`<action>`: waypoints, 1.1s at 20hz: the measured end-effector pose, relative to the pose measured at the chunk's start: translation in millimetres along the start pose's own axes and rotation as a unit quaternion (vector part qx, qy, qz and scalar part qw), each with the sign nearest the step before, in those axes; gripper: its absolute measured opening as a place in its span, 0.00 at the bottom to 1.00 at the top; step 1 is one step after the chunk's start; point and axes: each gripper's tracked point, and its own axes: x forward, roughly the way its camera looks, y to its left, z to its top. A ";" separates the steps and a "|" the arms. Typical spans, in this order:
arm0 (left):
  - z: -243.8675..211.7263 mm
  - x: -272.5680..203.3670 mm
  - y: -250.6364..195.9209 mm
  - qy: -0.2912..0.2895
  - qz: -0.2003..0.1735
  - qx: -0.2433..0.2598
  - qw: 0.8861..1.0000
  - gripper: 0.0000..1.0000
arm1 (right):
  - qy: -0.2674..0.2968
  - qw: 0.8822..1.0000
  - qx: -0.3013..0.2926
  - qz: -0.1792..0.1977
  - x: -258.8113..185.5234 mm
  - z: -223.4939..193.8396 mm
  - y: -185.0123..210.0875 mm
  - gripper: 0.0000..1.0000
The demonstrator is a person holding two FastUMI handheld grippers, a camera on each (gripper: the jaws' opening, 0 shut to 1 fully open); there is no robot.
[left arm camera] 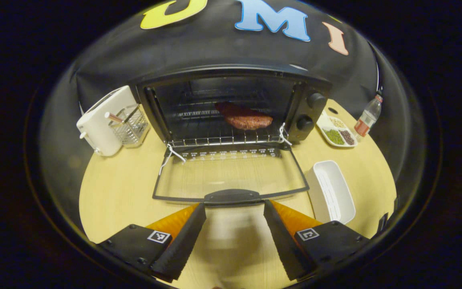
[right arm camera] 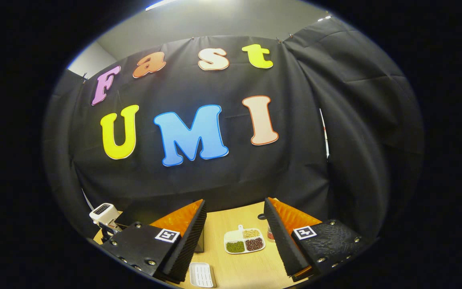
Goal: Open the electric oven with the left hand, put the food in, and close the electric oven.
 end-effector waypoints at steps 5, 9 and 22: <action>-18.6 21.9 0.3 0.042 0.001 0.017 0.999 0.98 | 0.006 1.000 0.001 -0.015 -3.3 -2.9 -11.3 0.88; -24.2 30.6 0.7 0.062 0.002 0.023 0.998 0.98 | 0.010 1.000 -0.004 -0.022 -4.1 -4.6 -17.7 0.88; -21.1 32.3 1.4 0.116 0.025 0.012 0.993 1.00 | 0.016 1.000 -0.007 0.002 -11.9 -8.9 1.4 0.88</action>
